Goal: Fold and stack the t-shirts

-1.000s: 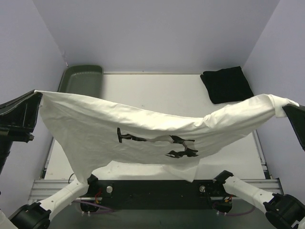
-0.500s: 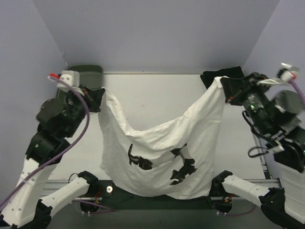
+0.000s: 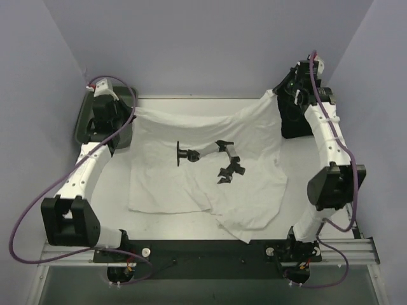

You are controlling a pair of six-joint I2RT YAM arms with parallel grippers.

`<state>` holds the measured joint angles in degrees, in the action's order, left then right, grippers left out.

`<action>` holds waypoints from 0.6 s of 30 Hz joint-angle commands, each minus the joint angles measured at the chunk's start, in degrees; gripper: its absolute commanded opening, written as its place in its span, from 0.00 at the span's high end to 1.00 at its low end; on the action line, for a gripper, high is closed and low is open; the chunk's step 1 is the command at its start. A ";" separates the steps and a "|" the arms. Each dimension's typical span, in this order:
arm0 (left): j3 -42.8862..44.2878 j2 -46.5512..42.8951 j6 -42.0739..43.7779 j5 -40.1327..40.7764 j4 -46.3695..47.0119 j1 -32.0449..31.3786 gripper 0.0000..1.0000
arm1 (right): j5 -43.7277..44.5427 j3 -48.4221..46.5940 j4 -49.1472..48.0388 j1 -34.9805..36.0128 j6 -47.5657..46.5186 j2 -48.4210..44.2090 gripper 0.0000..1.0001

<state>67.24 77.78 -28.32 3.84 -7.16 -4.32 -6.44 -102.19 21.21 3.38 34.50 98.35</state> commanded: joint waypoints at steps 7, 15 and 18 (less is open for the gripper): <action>17.65 29.87 -1.66 -10.68 13.56 3.17 1.00 | -8.33 -24.01 -7.41 -0.30 3.99 22.57 1.00; 26.01 39.21 -4.55 -7.88 11.20 3.88 0.03 | -1.65 -19.46 -13.47 0.84 -2.06 20.85 0.00; 26.10 35.17 -5.34 -6.04 10.41 3.97 0.03 | -2.09 -14.02 -14.97 0.67 -2.51 14.81 0.00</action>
<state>89.14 118.93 -32.29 -3.99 0.23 -0.99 -10.52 -120.46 11.05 3.79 34.79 123.26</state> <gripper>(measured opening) 0.971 0.999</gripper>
